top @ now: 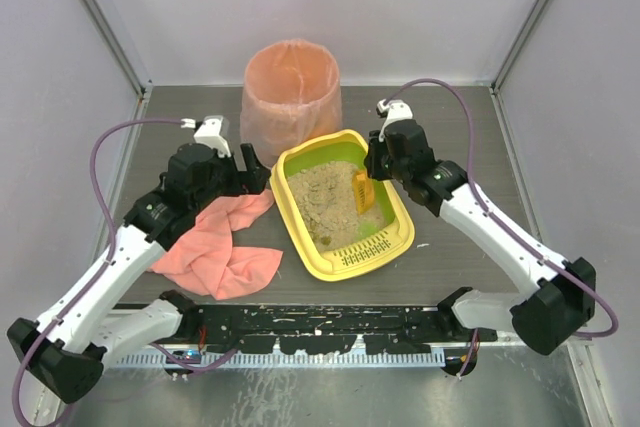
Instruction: Clean the litter box
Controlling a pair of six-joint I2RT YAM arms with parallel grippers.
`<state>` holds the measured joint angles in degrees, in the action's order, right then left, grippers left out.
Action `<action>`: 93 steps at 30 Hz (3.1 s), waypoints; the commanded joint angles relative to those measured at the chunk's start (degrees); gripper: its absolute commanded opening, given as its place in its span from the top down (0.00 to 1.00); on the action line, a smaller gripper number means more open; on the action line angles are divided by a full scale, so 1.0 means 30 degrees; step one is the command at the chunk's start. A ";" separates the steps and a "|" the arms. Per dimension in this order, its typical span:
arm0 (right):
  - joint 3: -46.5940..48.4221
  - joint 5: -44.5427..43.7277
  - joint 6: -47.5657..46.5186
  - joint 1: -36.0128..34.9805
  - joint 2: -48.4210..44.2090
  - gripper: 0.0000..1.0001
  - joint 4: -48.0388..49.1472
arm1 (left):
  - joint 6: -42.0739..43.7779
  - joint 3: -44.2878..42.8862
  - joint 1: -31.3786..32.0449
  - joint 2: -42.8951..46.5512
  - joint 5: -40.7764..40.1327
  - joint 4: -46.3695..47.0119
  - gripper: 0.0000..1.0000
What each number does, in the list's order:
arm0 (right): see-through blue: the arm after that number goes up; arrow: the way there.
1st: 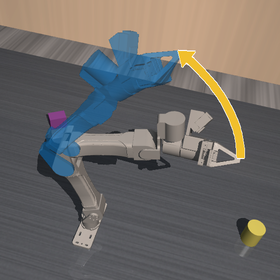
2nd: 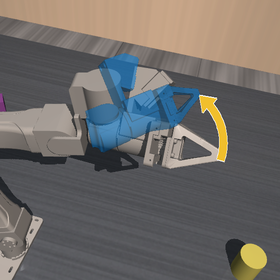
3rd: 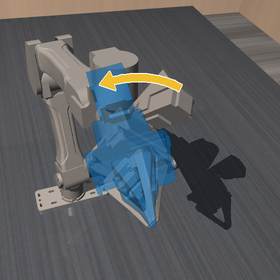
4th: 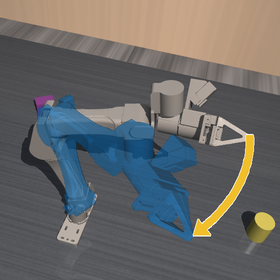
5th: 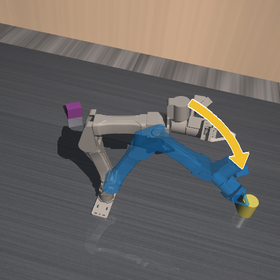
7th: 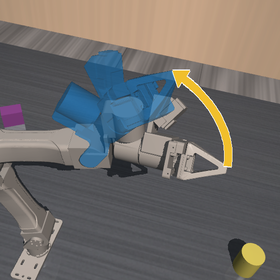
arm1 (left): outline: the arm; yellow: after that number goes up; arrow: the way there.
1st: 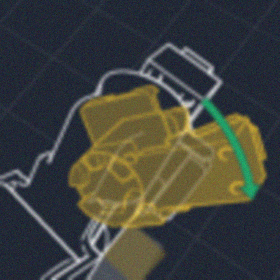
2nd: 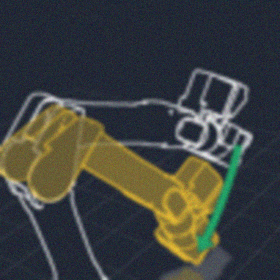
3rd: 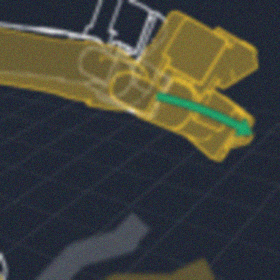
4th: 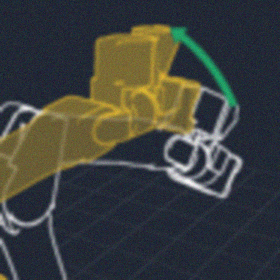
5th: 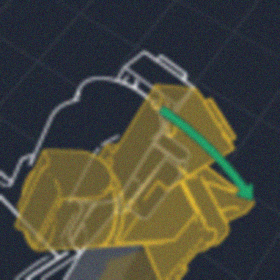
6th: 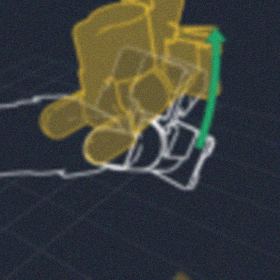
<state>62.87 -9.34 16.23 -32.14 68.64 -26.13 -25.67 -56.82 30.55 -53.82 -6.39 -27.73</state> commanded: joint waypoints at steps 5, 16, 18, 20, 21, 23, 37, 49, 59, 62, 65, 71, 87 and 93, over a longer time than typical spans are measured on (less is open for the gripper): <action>0.2053 -0.1771 -0.1220 -0.0038 0.3152 0.99 0.3139 | 0.0910 0.0043 0.1507 -0.2094 -0.0836 0.3924 0.12; 0.2641 -0.1769 -0.0345 -0.0039 0.5000 0.99 0.4323 | 0.1086 -0.0788 0.3053 -0.6802 -0.1978 0.5962 0.23; 0.2536 -0.1430 -0.0030 -0.0013 0.5093 0.99 0.4400 | 0.1086 -0.0792 0.3156 -0.7343 -0.2010 0.6155 0.24; 0.2363 -0.0893 0.0277 0.0034 0.5126 0.99 0.4511 | 0.1136 -0.0861 0.3223 -0.7821 -0.2012 0.6166 0.24; 0.2283 -0.0356 0.0443 0.0084 0.5127 0.99 0.4585 | 0.1206 -0.0891 0.3282 -0.8014 -0.2027 0.6188 0.25; 0.2098 0.0173 0.0820 0.0203 0.5105 0.99 0.4777 | 0.1356 -0.0948 0.3372 -0.8329 -0.2070 0.6199 0.26; -0.1095 0.1417 0.4177 0.1001 0.4276 0.99 0.8238 | 0.2015 -0.1327 0.3660 -0.9591 -0.1930 0.5836 0.34; -0.7125 -0.0274 0.9264 0.1005 0.1958 0.99 1.4628 | 0.2488 -0.2035 0.4011 -1.0165 -0.1725 0.5019 0.40; -1.0862 -0.0548 1.2585 0.1016 0.1883 0.99 1.9444 | 0.2895 -0.2236 0.4127 -1.0341 -0.1502 0.4740 0.42; -1.1706 -0.0550 1.2921 0.1018 0.1710 0.99 2.0594 | 0.2932 -0.2322 0.4136 -1.0403 -0.1545 0.4603 0.42; -1.2400 -0.0725 1.2740 0.1009 0.0981 0.99 2.1282 | 0.2936 -0.2386 0.4135 -1.0394 -0.1593 0.4499 0.43; -1.3701 -0.1999 1.2829 0.1039 -0.1077 0.99 2.1586 | 0.2990 -0.2520 0.4133 -1.0271 -0.1800 0.4310 0.42; -1.5146 -0.0944 1.3451 0.1466 -0.4247 0.99 2.1271 | 0.2812 -0.3367 0.4108 -0.9447 -0.2167 0.3283 0.32; -1.5772 0.2192 1.4300 0.3373 -0.5154 0.99 2.1134 | 0.2168 -0.3761 0.4098 -0.8061 -0.2352 0.2768 0.15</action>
<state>16.67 -8.27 55.90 -24.97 56.18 34.00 -17.58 -64.90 42.54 -83.24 -13.74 -20.16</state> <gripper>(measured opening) 0.272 0.815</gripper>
